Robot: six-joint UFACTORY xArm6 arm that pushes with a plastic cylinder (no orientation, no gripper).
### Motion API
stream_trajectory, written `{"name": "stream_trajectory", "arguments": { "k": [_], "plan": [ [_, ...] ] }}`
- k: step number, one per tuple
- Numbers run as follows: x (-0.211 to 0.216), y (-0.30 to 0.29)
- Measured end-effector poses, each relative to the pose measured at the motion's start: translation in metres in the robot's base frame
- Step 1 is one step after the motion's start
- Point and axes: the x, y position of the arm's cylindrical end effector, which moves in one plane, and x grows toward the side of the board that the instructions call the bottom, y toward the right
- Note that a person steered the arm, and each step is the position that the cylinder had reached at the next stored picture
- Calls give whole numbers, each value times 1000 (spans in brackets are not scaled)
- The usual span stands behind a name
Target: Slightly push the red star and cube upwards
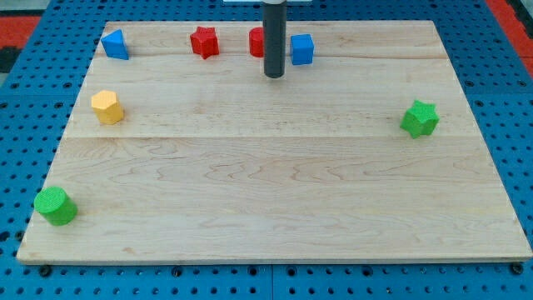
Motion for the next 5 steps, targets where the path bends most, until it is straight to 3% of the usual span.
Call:
{"name": "stream_trajectory", "arguments": {
  "k": [3, 5],
  "plan": [
    [-1, -21],
    [-22, 19]
  ]
}}
